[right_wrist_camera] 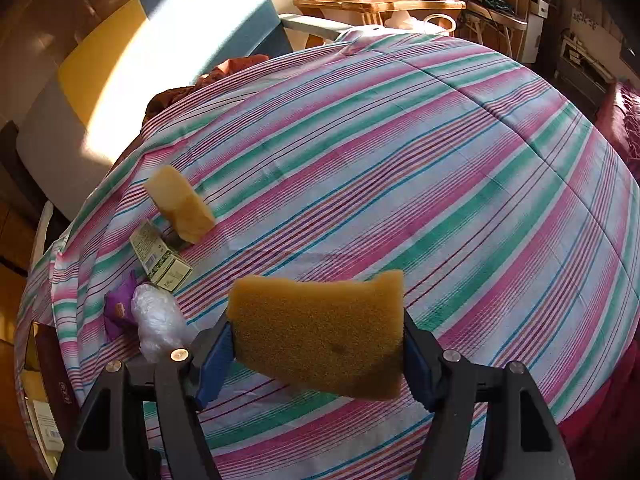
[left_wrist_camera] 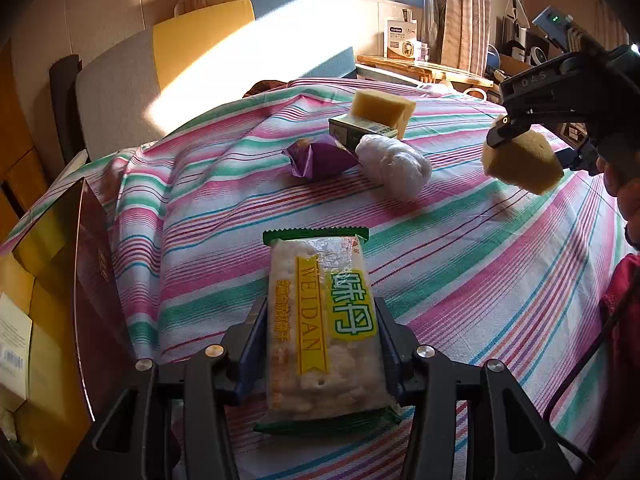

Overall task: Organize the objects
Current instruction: 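Place the WEIDAN packet in the tray with the left tool while the right tool carries the sponge, then lower the yellow sponge into the gold tray and open the right tool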

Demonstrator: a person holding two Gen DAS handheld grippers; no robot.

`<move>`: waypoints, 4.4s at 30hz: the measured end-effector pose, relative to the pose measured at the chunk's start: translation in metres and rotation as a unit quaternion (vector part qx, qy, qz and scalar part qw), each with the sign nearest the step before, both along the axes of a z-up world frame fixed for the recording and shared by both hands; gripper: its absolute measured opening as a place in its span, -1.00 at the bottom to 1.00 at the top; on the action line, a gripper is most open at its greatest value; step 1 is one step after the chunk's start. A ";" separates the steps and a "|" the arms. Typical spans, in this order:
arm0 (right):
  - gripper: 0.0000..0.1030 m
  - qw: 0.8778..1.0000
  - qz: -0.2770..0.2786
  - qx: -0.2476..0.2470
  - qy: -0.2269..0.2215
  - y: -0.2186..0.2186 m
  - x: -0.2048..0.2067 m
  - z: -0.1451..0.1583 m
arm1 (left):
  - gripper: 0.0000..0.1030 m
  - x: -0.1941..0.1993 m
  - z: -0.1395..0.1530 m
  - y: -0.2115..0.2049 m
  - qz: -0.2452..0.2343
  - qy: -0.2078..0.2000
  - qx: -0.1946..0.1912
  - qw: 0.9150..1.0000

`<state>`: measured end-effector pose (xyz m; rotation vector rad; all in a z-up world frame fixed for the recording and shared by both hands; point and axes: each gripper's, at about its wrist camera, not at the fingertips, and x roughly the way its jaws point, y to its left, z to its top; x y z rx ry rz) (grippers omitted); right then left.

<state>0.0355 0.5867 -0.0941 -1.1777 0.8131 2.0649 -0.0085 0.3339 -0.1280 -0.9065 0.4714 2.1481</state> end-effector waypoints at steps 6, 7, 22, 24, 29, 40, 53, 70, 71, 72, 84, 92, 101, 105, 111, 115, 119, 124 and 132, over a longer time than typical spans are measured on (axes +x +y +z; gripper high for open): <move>0.42 1.000 0.005 -0.023 -0.010 -0.001 -0.005 -0.010 | -0.03 0.000 0.002 0.000 0.001 0.000 -0.005 1.000; 0.42 1.000 0.004 -0.027 -0.015 0.000 -0.006 -0.013 | -0.04 0.000 0.003 0.000 0.002 -0.002 -0.007 1.000; 0.44 0.998 0.003 -0.060 -0.017 0.008 -0.012 -0.029 | -0.05 0.016 0.070 -0.037 0.043 -0.018 0.032 0.998; 0.44 0.998 0.006 -0.053 -0.020 0.006 -0.013 -0.029 | -0.05 0.015 0.079 -0.046 0.053 -0.013 0.040 0.998; 0.42 0.999 0.010 -0.035 -0.026 0.002 -0.014 -0.027 | -0.05 0.010 0.094 -0.072 0.083 -0.010 0.046 0.995; 0.39 1.000 0.011 0.016 -0.024 -0.004 -0.010 -0.015 | -0.05 -0.010 0.096 -0.146 0.164 -0.008 0.041 0.986; 0.39 0.998 0.017 0.052 0.013 -0.014 -0.016 0.002 | -0.05 -0.032 0.078 -0.215 0.244 -0.028 0.027 0.969; 0.39 0.994 0.056 0.069 0.056 -0.031 -0.023 0.024 | -0.04 -0.054 0.062 -0.287 0.324 -0.105 0.082 0.937; 0.39 0.994 0.059 0.072 0.057 -0.033 -0.024 0.025 | -0.04 -0.055 0.059 -0.284 0.326 -0.110 0.081 0.936; 0.39 0.994 0.061 0.076 0.057 -0.034 -0.024 0.026 | 0.03 -0.057 0.058 -0.281 0.324 -0.112 0.082 0.936; 0.39 0.974 0.176 0.126 0.075 -0.096 -0.045 0.039 | 0.14 -0.054 0.063 -0.282 0.329 -0.064 0.059 0.940; 0.39 0.950 0.277 0.123 0.080 -0.175 -0.063 0.052 | 0.16 -0.047 0.072 -0.290 0.334 -0.039 0.051 0.940; 0.41 0.896 0.418 0.096 0.112 -0.311 -0.084 0.072 | 0.20 -0.036 0.079 -0.301 0.338 -0.029 0.056 0.939; 0.43 0.877 0.462 0.084 0.101 -0.360 -0.094 0.062 | 0.22 -0.033 0.080 -0.307 0.341 -0.029 0.058 0.938; 0.46 0.869 0.489 0.061 0.048 -0.395 -0.110 0.023 | 0.29 -0.031 0.080 -0.316 0.346 -0.030 0.066 0.936; 0.56 0.866 0.497 0.048 0.024 -0.403 -0.113 0.000 | 0.29 -0.030 0.077 -0.321 0.348 -0.035 0.070 0.934; 0.66 0.858 0.513 0.021 0.018 -0.409 -0.111 -0.008 | 0.31 -0.030 0.075 -0.326 0.353 -0.037 0.072 0.932; 0.73 0.858 0.512 0.015 0.035 -0.408 -0.109 0.000 | 0.33 -0.029 0.076 -0.331 0.358 -0.035 0.074 0.930; 0.73 0.868 0.488 0.028 0.087 -0.388 -0.094 0.034 | 0.35 -0.025 0.087 -0.332 0.360 -0.008 0.068 0.931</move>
